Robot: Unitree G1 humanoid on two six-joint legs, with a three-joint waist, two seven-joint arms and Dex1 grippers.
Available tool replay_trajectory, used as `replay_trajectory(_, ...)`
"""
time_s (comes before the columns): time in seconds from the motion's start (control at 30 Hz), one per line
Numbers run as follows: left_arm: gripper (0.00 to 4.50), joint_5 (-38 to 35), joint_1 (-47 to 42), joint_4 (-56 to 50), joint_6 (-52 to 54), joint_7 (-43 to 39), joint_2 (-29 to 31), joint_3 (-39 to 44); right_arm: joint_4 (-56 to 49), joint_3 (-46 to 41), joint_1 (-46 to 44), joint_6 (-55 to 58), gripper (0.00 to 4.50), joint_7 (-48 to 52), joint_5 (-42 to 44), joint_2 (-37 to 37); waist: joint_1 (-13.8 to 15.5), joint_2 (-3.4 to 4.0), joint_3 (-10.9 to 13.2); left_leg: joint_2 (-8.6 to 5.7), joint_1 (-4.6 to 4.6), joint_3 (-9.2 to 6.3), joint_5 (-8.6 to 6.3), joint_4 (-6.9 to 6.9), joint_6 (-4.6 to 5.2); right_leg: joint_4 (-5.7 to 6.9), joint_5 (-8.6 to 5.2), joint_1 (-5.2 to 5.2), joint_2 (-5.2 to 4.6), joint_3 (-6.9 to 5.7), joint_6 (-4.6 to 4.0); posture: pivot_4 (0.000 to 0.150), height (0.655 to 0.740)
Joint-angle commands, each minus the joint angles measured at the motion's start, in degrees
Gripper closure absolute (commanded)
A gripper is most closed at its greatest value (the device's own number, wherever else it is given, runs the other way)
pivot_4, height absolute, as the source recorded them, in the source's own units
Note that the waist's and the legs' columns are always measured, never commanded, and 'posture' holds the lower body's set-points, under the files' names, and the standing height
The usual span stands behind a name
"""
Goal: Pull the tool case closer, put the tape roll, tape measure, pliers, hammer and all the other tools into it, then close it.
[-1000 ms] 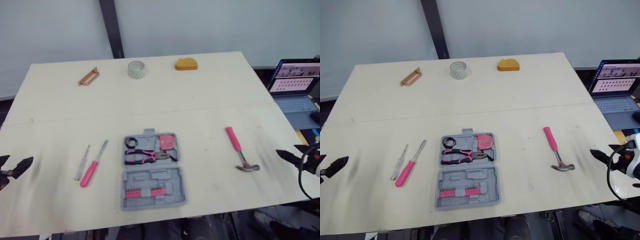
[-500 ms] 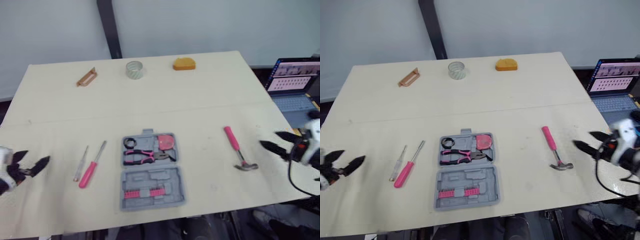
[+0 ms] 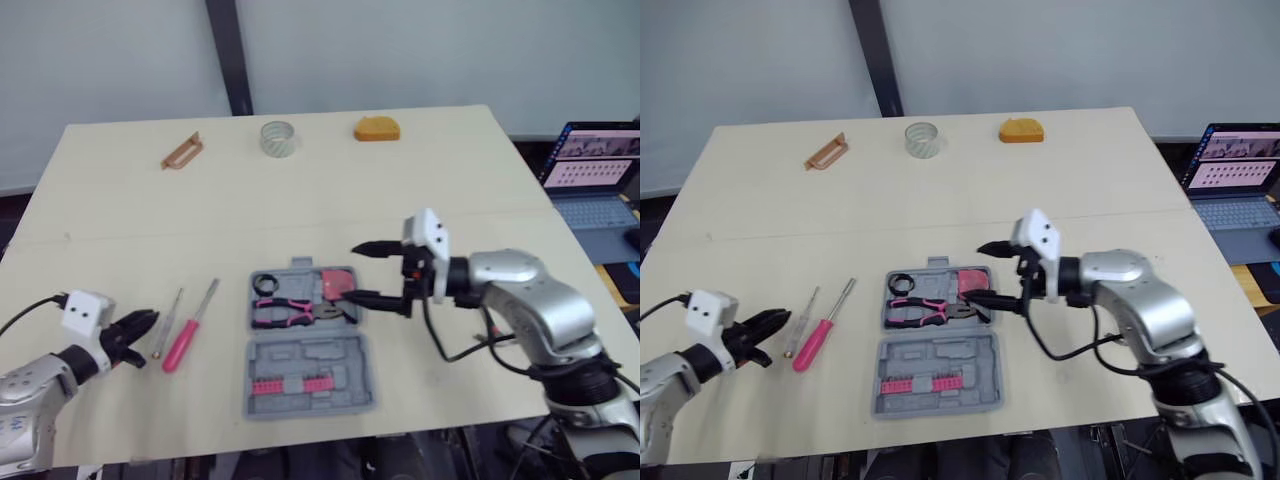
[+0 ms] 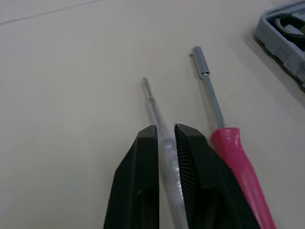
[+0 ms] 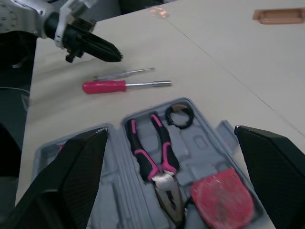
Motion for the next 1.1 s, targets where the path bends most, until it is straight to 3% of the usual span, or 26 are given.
replay_trajectory(0.03, 3.99, 0.0, 0.1, -2.0, 0.0, 1.8, -0.4, 1.1, -1.9, 1.2, -0.9, -1.1, 0.0, -0.8, -1.2, 0.8, -0.1, -0.03, 0.0, 0.0, 0.0, 0.0, 0.0, 0.01, 0.0, -0.01, 0.0, 0.0, 0.0, 0.0, 0.0, 0.15, 0.74)
replay_trajectory(0.07, 3.99, -0.1, 0.3, -2.3, 0.1, 2.1, -0.6, 1.0, -1.7, 1.7, -0.9, -1.3, 0.0, -0.9, -1.6, 1.1, -0.1, -0.04, 0.0, -0.01, 0.0, 0.0, 0.0, 0.01, 0.0, -0.01, 0.0, 0.0, -0.01, 0.0, 0.0, 0.15, 0.74)
replay_trajectory(0.17, 3.12, -0.8, 0.9, -3.4, 0.4, 2.3, -1.2, 0.8, -1.3, 2.7, -1.4, -1.7, 0.0, -1.2, -2.7, 2.4, -0.2, -0.04, 0.0, -0.01, -0.01, 0.0, -0.01, 0.0, 0.01, -0.03, 0.0, 0.0, 0.0, 0.0, 0.0, 0.15, 0.74)
replay_trajectory(0.3, 1.18, -1.4, 1.3, -4.5, 1.0, 3.1, -1.6, 1.5, -1.1, 2.7, -2.2, -1.4, 0.0, -2.2, -2.6, 4.6, -0.2, -0.04, 0.0, 0.0, 0.0, 0.0, -0.01, 0.0, 0.01, -0.02, 0.0, 0.0, 0.01, 0.0, 0.0, 0.15, 0.74)
replay_trajectory(0.53, 1.18, -2.2, 1.6, -5.3, 1.8, 4.3, -1.6, 3.2, -0.4, 2.5, -2.9, -1.2, 0.0, -3.7, -2.8, 6.8, -0.2, -0.04, 0.0, 0.0, 0.0, 0.0, -0.01, 0.0, 0.01, -0.02, 0.0, 0.0, 0.0, 0.0, 0.0, 0.15, 0.74)
replay_trajectory(0.67, 2.98, -2.0, 2.4, -5.6, 2.6, 4.3, -0.9, 3.4, -0.2, 2.6, -3.0, -1.3, 0.0, -4.2, -2.9, 7.4, -0.2, -0.04, 0.0, 0.0, 0.0, 0.0, -0.01, 0.0, 0.01, -0.02, 0.0, 0.0, 0.01, 0.0, 0.0, 0.15, 0.74)
replay_trajectory(1.1, 2.98, -1.6, 3.3, -6.3, 3.5, 4.2, -1.6, 2.6, -1.2, 3.7, -3.0, -1.2, 0.0, -4.0, -3.5, 8.2, -0.2, -0.04, 0.0, 0.0, 0.0, 0.0, -0.01, -0.01, 0.01, -0.02, 0.0, -0.01, 0.01, 0.0, 0.0, 0.15, 0.74)
